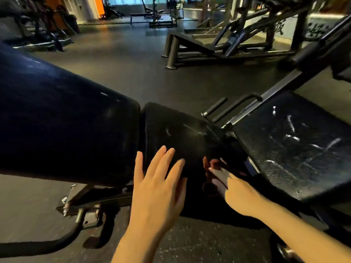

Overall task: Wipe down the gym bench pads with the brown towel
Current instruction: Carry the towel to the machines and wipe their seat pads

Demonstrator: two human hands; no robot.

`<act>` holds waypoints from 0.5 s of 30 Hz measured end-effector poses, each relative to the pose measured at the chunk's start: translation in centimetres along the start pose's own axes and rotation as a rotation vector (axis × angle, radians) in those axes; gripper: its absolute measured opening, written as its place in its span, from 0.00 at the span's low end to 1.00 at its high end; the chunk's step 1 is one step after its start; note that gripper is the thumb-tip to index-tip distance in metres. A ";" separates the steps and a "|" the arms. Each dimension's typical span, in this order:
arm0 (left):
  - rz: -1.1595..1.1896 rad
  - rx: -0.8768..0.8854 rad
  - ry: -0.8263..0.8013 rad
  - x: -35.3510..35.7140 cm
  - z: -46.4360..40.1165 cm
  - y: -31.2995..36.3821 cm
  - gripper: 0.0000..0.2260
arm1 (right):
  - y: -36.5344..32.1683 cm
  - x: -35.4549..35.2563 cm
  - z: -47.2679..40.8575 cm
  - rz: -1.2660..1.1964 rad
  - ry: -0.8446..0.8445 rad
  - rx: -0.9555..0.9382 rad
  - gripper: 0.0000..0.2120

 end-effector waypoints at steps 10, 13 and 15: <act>0.018 0.055 -0.329 10.4 -0.8 10.3 0.21 | 10.0 0.1 0.8 -0.163 0.342 -0.018 0.17; -0.053 0.090 -0.369 12.3 -1.3 11.4 0.22 | 10.0 0.1 1.3 -0.214 0.428 -0.048 0.21; -0.078 0.103 -0.370 13.0 -1.7 11.9 0.23 | 10.4 0.0 1.8 -0.214 0.391 -0.079 0.26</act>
Point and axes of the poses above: each hand's wrist, its own z-axis away from the middle knuckle, its own x-axis out of the palm, y = z × x, the point moved 8 cm from there along -z, towards the middle knuckle, and after that the axes turned 1 degree about x, right-handed, at the moved point
